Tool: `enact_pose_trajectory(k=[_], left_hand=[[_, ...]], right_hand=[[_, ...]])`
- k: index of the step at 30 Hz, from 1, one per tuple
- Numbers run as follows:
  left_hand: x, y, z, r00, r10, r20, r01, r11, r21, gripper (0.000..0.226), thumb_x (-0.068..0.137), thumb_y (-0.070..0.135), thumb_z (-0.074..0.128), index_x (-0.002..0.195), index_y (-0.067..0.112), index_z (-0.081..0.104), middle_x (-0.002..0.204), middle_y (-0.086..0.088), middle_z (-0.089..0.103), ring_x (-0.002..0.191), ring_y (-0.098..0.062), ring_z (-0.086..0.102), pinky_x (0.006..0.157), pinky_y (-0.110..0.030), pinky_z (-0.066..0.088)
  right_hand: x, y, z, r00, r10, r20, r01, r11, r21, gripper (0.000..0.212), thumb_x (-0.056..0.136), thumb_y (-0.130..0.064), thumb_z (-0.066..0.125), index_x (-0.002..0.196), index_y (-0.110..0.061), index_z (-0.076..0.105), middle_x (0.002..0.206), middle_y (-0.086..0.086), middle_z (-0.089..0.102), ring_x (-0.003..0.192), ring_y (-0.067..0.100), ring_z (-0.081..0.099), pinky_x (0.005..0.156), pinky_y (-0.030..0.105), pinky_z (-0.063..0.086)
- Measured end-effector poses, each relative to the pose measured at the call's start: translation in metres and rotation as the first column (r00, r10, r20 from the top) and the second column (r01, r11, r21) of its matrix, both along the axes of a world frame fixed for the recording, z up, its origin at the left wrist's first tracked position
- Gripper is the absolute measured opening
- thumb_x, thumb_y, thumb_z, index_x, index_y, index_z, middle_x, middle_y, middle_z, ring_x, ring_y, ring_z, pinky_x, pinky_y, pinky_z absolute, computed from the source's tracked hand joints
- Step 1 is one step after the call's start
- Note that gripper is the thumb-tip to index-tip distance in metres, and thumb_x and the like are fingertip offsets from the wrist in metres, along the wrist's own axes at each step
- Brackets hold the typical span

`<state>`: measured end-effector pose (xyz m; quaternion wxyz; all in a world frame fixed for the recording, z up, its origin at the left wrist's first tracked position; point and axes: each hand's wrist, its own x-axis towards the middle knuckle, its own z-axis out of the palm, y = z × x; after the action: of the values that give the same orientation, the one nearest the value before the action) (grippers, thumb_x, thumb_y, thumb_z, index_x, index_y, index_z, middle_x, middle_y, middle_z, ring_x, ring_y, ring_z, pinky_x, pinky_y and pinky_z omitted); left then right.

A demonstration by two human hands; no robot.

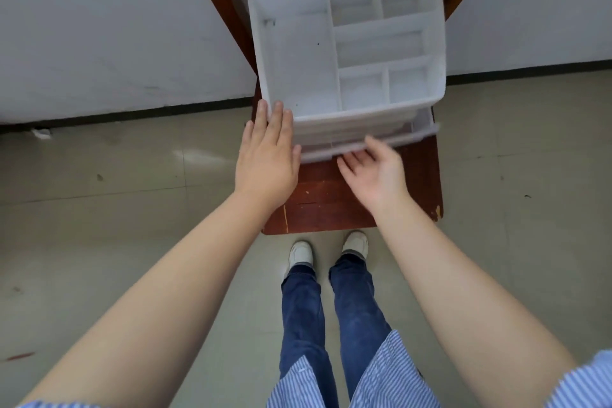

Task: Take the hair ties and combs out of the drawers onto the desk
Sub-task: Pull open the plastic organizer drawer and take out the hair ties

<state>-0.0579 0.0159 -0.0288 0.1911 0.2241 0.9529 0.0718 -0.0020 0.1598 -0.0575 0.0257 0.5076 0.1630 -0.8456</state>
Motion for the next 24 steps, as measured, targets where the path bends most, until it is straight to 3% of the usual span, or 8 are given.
enact_pose_trajectory(k=[4, 7, 10, 12, 14, 17, 21, 24], left_hand=[[0.002, 0.003, 0.003, 0.999, 0.029, 0.039, -0.029, 1.0, -0.005, 0.057, 0.098, 0.02, 0.039, 0.145, 0.001, 0.015, 0.157, -0.018, 0.012, 0.145, -0.034, 0.001, 0.119, -0.046, 0.009], [0.019, 0.0, 0.006, 0.996, -0.022, -0.085, 0.023, 1.0, 0.009, 0.057, 0.083, 0.005, 0.061, 0.135, -0.007, 0.039, 0.145, -0.029, 0.036, 0.136, -0.047, 0.027, 0.109, -0.058, 0.028], [0.047, -0.004, 0.003, 0.98, -0.151, -0.132, 0.163, 0.983, 0.088, 0.054, 0.059, -0.007, 0.076, 0.11, -0.011, 0.061, 0.118, -0.034, 0.061, 0.111, -0.052, 0.055, 0.088, -0.061, 0.047], [0.054, -0.003, -0.003, 0.969, -0.222, -0.113, 0.233, 0.967, 0.102, 0.049, 0.05, -0.012, 0.078, 0.098, -0.012, 0.067, 0.103, -0.032, 0.069, 0.096, -0.047, 0.066, 0.079, -0.054, 0.055], [0.046, 0.008, -0.006, 0.969, -0.241, -0.044, 0.244, 0.967, 0.073, 0.038, 0.053, -0.013, 0.075, 0.091, -0.012, 0.067, 0.1, -0.031, 0.07, 0.092, -0.043, 0.067, 0.075, -0.045, 0.058], [0.02, 0.041, -0.014, 0.985, -0.154, 0.073, 0.159, 0.985, -0.061, 0.029, 0.078, -0.005, 0.056, 0.107, -0.006, 0.056, 0.123, -0.025, 0.056, 0.113, -0.038, 0.051, 0.087, -0.043, 0.046], [-0.002, 0.062, -0.034, 0.994, -0.086, 0.063, 0.098, 0.973, -0.209, 0.048, 0.083, -0.004, 0.054, 0.128, -0.002, 0.04, 0.125, -0.021, 0.057, 0.117, -0.038, 0.051, 0.092, -0.044, 0.045], [-0.003, 0.058, -0.044, 0.992, -0.123, 0.022, 0.124, 0.959, -0.256, 0.048, 0.086, -0.002, 0.051, 0.131, -0.004, 0.036, 0.124, -0.023, 0.057, 0.115, -0.039, 0.052, 0.092, -0.044, 0.046]], right_hand=[[0.052, -0.01, 0.0, 0.991, 0.113, 0.074, -0.114, 0.993, 0.004, 0.028, 0.096, -0.004, 0.04, 0.071, -0.012, 0.05, 0.071, 0.004, 0.065, 0.086, 0.021, 0.058, 0.105, 0.044, 0.035], [0.078, -0.012, 0.009, 0.974, 0.178, 0.138, -0.181, 0.983, 0.008, 0.016, 0.097, -0.005, 0.039, 0.108, -0.01, 0.05, 0.107, 0.01, 0.057, 0.109, 0.029, 0.051, 0.1, 0.043, 0.036], [0.093, -0.005, 0.024, 0.903, 0.373, 0.215, -0.411, 0.895, 0.174, 0.031, 0.096, -0.003, 0.043, 0.128, -0.003, 0.043, 0.095, 0.005, 0.059, 0.094, 0.024, 0.058, 0.085, 0.03, 0.049], [0.089, 0.002, 0.034, 0.705, 0.586, 0.399, -0.708, 0.543, 0.451, 0.026, 0.093, -0.002, 0.051, 0.118, 0.003, 0.052, 0.08, -0.003, 0.058, 0.072, 0.01, 0.057, 0.064, 0.009, 0.05], [0.069, 0.013, 0.035, 0.552, 0.606, 0.572, -0.746, 0.052, 0.664, 0.023, 0.088, -0.005, 0.057, 0.11, 0.002, 0.059, 0.081, 0.0, 0.062, 0.067, 0.009, 0.055, 0.06, 0.003, 0.044], [0.02, 0.025, 0.021, 0.387, 0.493, 0.779, -0.604, -0.502, 0.619, 0.034, 0.088, -0.007, 0.056, 0.121, 0.0, 0.053, 0.117, 0.018, 0.057, 0.106, 0.029, 0.053, 0.089, 0.031, 0.047], [-0.018, 0.039, -0.003, 0.135, 0.293, 0.947, -0.573, -0.756, 0.315, 0.034, 0.086, 0.001, 0.054, 0.121, 0.0, 0.052, 0.129, 0.021, 0.05, 0.123, 0.036, 0.04, 0.104, 0.04, 0.037], [-0.013, 0.043, 0.0, 0.118, 0.298, 0.947, -0.502, -0.805, 0.316, 0.028, 0.087, -0.001, 0.051, 0.114, 0.0, 0.058, 0.121, 0.019, 0.058, 0.117, 0.034, 0.045, 0.099, 0.039, 0.037]])
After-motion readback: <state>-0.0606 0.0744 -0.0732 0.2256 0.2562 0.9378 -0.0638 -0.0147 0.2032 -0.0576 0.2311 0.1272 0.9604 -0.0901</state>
